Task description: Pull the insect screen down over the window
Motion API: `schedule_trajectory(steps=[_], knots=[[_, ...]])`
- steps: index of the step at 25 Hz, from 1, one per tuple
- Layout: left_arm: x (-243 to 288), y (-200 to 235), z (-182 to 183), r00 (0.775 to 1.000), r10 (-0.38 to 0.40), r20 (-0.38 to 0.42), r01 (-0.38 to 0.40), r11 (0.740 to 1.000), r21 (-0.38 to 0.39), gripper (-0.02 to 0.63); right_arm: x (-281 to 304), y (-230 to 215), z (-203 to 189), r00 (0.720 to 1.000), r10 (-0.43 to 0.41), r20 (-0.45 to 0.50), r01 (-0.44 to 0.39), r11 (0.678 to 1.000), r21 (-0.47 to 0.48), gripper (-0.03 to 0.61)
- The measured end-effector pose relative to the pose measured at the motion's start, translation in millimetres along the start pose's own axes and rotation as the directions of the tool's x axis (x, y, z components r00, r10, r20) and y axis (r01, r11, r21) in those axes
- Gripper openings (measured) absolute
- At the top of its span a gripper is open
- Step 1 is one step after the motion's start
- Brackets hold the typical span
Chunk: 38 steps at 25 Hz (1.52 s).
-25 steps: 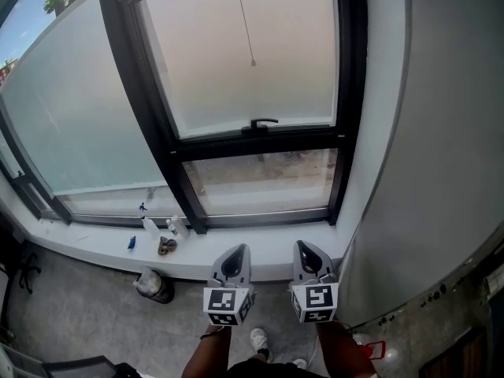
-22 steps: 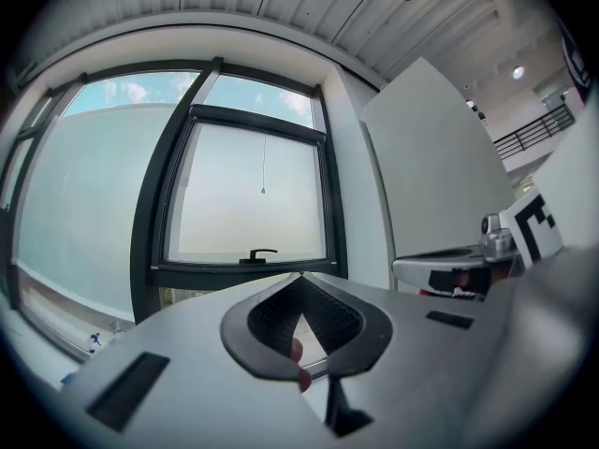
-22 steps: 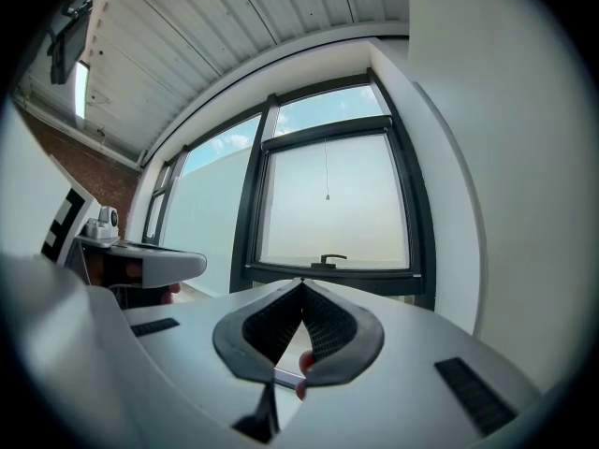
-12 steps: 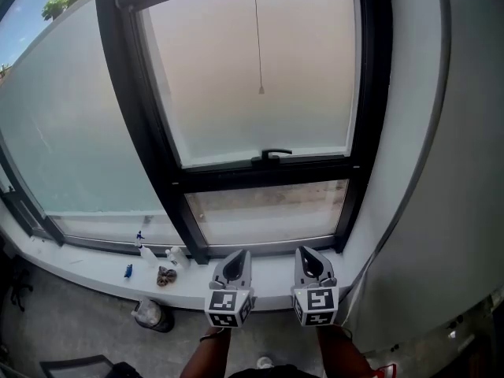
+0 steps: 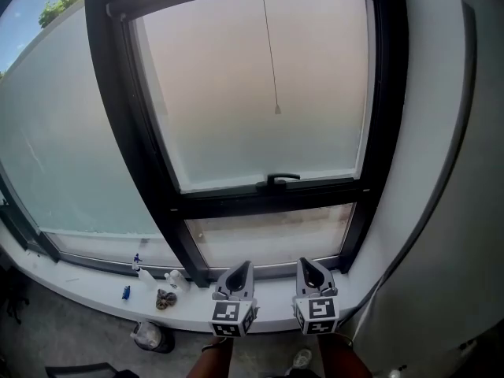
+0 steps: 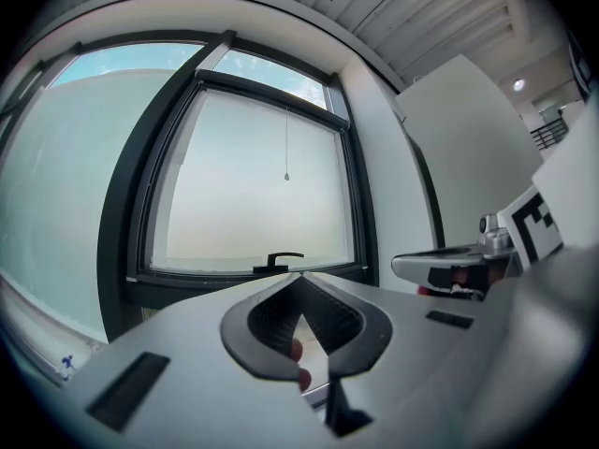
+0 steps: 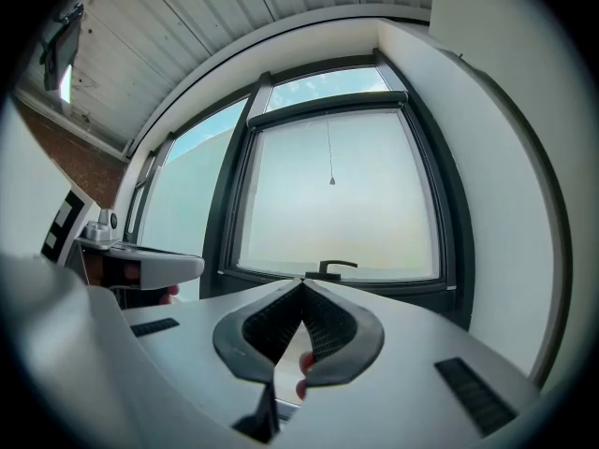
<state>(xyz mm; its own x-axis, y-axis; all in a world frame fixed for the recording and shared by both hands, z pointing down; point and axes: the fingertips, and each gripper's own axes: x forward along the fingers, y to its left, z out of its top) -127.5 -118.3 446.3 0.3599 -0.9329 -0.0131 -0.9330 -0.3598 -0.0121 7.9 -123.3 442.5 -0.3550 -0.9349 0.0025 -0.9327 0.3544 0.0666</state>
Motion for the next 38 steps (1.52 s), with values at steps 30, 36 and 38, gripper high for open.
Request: schedule_trajectory(steps=[30, 36, 38], knots=[[207.8, 57.4, 51.7, 0.989, 0.109, 0.103, -0.109, 0.994, -0.007, 0.002, 206.6, -76.7, 52.5, 0.975, 0.174, 0.139, -0.166, 0.984, -0.067, 0.003], [231.1, 74.4, 62.4, 0.986, 0.083, 0.144, -0.082, 0.997, -0.013, 0.002, 228.6, -83.2, 66.6, 0.977, 0.141, 0.159, -0.126, 0.987, -0.101, 0.003], [235.0, 79.7, 66.5, 0.985, 0.084, 0.151, -0.081, 0.996, -0.024, 0.002, 232.1, -87.1, 73.2, 0.976, 0.133, 0.170, -0.112, 0.986, -0.126, 0.003]])
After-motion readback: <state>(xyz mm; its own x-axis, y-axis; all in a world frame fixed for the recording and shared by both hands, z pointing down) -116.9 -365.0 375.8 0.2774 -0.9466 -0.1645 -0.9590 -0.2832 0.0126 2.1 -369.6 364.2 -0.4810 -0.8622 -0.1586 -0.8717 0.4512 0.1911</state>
